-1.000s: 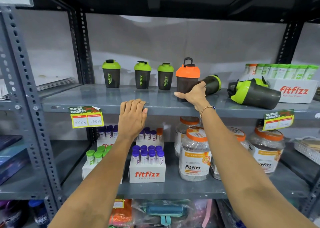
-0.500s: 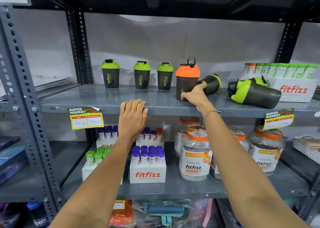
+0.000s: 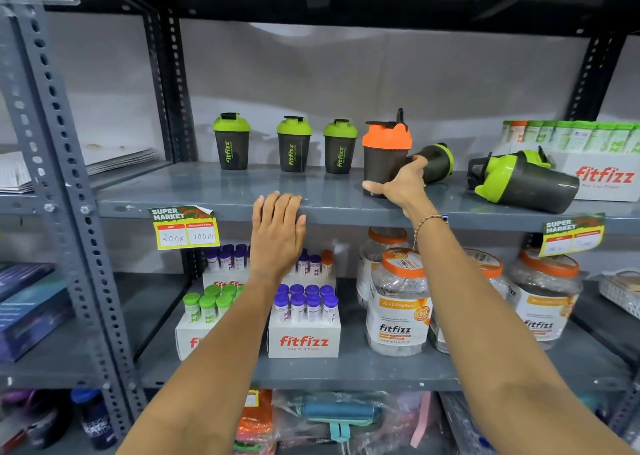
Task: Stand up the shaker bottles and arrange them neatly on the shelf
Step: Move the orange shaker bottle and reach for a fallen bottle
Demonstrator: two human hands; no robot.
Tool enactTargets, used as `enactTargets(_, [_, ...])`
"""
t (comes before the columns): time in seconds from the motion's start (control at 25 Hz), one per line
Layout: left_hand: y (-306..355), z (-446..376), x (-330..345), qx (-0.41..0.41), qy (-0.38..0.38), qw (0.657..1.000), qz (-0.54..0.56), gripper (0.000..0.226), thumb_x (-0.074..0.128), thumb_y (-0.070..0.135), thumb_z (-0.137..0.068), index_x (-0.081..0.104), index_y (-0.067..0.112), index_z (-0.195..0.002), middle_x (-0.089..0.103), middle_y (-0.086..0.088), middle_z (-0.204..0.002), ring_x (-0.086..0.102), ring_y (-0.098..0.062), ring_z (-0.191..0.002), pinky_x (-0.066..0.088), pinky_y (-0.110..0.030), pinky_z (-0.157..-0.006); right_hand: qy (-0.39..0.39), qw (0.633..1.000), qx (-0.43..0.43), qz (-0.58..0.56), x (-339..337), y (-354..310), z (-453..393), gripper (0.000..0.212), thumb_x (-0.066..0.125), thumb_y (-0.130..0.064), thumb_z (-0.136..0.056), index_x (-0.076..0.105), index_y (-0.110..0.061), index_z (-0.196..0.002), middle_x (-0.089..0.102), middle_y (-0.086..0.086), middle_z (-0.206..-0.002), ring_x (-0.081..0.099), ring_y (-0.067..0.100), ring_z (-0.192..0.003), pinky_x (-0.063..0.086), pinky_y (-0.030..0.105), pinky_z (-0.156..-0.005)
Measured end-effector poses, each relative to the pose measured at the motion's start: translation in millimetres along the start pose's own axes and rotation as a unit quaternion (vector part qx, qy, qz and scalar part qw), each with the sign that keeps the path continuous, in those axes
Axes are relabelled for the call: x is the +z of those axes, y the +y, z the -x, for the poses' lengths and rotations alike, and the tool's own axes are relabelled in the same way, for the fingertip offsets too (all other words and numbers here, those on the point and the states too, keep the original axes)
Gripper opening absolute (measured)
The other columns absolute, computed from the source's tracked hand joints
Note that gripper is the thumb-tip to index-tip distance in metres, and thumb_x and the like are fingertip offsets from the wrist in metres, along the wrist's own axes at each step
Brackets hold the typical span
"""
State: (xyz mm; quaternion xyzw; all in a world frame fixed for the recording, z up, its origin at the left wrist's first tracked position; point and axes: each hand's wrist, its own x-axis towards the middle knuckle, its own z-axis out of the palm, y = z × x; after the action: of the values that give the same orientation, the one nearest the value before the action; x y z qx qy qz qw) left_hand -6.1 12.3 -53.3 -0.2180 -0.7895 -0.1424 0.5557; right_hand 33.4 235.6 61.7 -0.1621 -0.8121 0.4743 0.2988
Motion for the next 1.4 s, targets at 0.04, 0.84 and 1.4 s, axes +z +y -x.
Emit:
enactTargets(0.04, [-1,0,-1,0.000,-0.004,1.000,0.006,0.038,0.032,0.028,-0.100,0.056,0.008,-0.121,0.058,-0.011,-0.121,0.046,-0.030,-0.119,0.021,-0.045,-0.113,-0.004,1.000,0.004,0.000,0,-1,0,0.113,0.088,-0.024,-0.062,0.010,-0.005,-0.141,0.037,0.015,-0.144,0.039,0.031,-0.132,0.036,0.045,-0.111])
enactTargets(0.84, [-3,0,0,0.008,0.013,1.000,0.008,0.035,0.036,0.028,-0.098,0.055,0.008,-0.119,0.058,-0.012,-0.118,0.046,-0.029,-0.115,0.021,-0.043,-0.112,-0.021,1.000,-0.014,-0.003,1,2,2,0.101,0.085,-0.017,-0.067,0.013,-0.005,-0.137,0.048,0.014,-0.138,0.047,0.029,-0.128,0.038,0.042,-0.107])
enactTargets(1.4, [4,-4,-12,-0.023,-0.049,0.999,0.008,0.040,0.032,0.033,-0.100,0.056,0.009,-0.120,0.057,-0.011,-0.122,0.048,-0.031,-0.119,0.019,-0.045,-0.114,0.044,0.996,-0.067,-0.027,-10,4,22,0.079,0.073,-0.022,-0.082,0.020,-0.008,-0.139,0.048,0.015,-0.138,0.052,0.028,-0.124,0.043,0.036,-0.102])
